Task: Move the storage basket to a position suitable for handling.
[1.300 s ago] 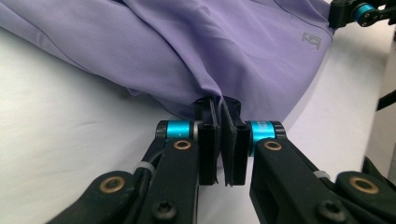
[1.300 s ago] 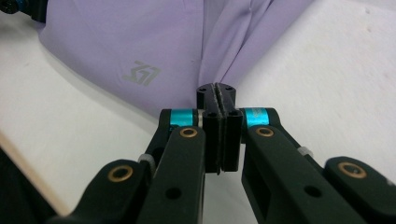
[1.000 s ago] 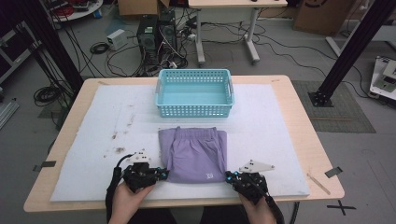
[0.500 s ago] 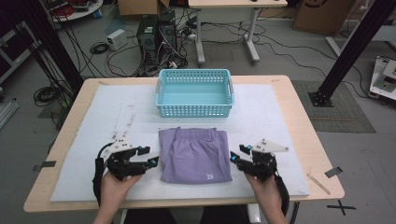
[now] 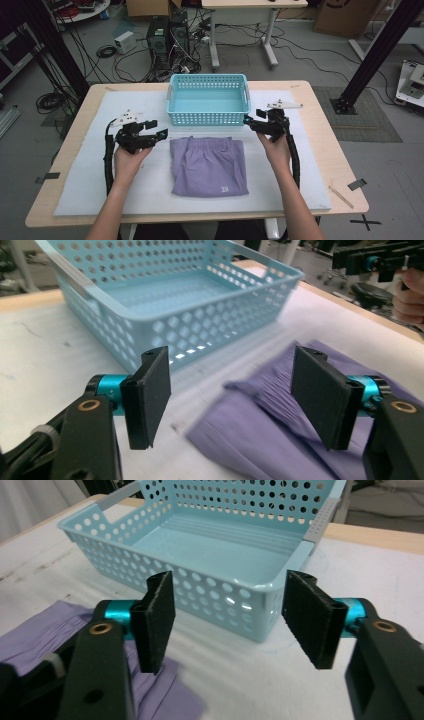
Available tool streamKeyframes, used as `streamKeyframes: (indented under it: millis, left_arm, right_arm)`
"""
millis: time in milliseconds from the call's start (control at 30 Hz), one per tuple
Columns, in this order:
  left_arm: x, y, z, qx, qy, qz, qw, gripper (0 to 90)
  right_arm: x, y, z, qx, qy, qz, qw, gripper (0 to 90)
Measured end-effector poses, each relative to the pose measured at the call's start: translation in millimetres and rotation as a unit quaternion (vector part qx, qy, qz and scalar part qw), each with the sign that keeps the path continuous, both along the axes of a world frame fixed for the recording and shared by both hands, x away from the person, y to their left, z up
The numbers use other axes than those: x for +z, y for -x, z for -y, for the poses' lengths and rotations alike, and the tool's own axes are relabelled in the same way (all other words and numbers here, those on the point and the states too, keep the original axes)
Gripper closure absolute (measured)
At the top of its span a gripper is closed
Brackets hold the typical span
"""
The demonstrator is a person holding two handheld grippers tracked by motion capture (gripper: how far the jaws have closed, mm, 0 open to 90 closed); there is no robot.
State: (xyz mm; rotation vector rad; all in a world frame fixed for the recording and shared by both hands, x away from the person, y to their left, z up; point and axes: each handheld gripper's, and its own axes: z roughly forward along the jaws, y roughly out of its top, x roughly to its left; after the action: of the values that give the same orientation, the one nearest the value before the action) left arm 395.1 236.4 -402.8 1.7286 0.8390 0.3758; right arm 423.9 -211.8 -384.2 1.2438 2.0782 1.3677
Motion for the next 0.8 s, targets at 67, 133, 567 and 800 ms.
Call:
streamKeyframes:
  millis: [67,133,567,800]
  left_arm:
    - [-5.6,-13.9,0.7,0.016,-0.009,0.016,0.9997,31.5]
    - [-8.9,-17.9,0.5,0.022,-0.009,0.021,0.9995,31.5]
    - [-25.3,-72.1,19.7,0.054,-0.007,-0.013,0.9985,29.0]
    - [-27.8,-73.9,27.1,0.037,-0.008,-0.006,0.9993,29.6]
  right_arm:
    - [-5.9,-14.2,-2.7,-0.002,-0.008,-0.008,0.9999,34.1]
    - [-10.5,-22.9,-3.3,-0.01,-0.015,-0.018,0.9997,33.4]
    - [-18.9,-59.9,-13.1,-0.046,-0.028,-0.041,0.9977,33.9]
    - [-25.9,-68.0,-15.2,-0.037,-0.03,-0.069,0.9965,36.5]
